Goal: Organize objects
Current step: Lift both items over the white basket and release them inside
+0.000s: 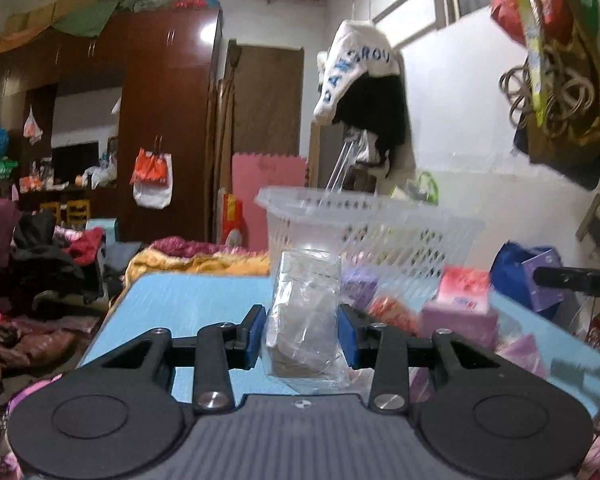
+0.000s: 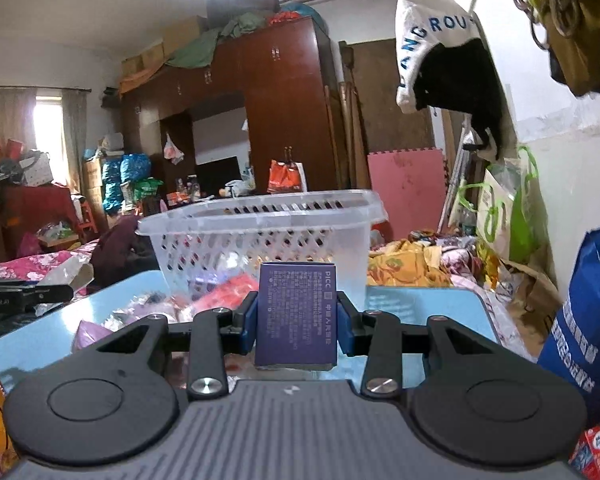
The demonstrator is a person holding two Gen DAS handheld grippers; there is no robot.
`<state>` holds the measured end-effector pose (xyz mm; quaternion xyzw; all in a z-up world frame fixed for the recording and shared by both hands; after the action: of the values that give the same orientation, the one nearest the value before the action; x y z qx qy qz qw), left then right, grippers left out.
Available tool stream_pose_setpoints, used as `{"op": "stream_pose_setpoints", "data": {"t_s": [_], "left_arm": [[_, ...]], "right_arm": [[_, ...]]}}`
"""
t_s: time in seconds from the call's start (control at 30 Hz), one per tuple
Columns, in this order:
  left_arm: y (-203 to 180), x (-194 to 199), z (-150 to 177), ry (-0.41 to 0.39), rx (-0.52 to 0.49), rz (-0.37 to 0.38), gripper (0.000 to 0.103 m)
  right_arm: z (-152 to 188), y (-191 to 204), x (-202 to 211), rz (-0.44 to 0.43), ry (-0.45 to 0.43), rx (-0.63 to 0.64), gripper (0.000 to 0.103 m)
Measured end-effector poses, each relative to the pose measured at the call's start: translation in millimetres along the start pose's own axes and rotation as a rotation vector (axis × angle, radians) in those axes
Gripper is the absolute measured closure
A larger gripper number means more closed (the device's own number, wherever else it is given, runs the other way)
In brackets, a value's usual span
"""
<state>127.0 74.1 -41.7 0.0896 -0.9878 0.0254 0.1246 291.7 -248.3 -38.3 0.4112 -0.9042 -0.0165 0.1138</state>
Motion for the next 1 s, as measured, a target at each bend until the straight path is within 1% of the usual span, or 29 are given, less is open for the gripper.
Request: {"op": "stream_pose_setpoints", "data": {"t_s": [0.17,0.33,0.43,0.5,0.6,0.63,0.7,0.77,0.9,1.0], "left_arm": [[-8.9,7.9,-17.8,-0.059,0.0,0.031,0.06],[-12.2,4.8,-29.8,-0.069,0.021,0.055,0.06],[-17.2,1.9,-47.6,-0.085,0.028,0.069,0.06],[-25.5,-3.1,-64.6,-0.095,0.012,0.079,0.06],[-39.9,-21.7,-93.1,-0.101,-0.024,0.058,0.06],[-43.7,-32.0,-101.5,-0.089,-0.028,0.048,0.06],[-52.3,-57.5,-115.3,-0.039,-0.015,0.068,0.06],[-59.6,-82.1,-122.2,0.007,-0.011,0.062,0.06],[-69.6,-123.8,-120.4,0.112,0.032,0.091,0.06],[-72.9,-141.3,-113.7,0.145,0.042,0.081,0.06]], "right_arm": [[-17.8,12.0,-2.2,0.016,0.001,0.08,0.061],[-31.6,19.1,-7.8,0.003,-0.002,0.113,0.061],[-46.2,21.7,-10.7,-0.008,-0.01,0.125,0.061],[-61.9,23.4,-16.1,-0.013,-0.016,0.142,0.061],[-89.6,23.2,-33.5,-0.012,-0.034,0.163,0.061],[-96.0,22.2,-41.2,-0.026,-0.034,0.156,0.061],[-106.3,20.9,-60.0,-0.035,-0.024,0.166,0.061],[-112.4,15.2,-85.3,0.009,0.003,0.187,0.061],[-104.9,4.6,-122.4,0.042,0.08,0.215,0.061],[-98.8,-5.2,-130.0,0.05,0.087,0.197,0.061]]}}
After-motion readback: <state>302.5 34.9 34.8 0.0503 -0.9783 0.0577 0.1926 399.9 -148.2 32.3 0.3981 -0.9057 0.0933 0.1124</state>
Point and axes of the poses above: each gripper's, at about its wrist camera, not at the fingertips, and x roughly against the way its jaws point, y to its left, z to its underside, the point moved 9 cm from there along -x, roughly the way its jaws point, and after that the axes turned 8 degrees about -z, right-handed, at the moved point
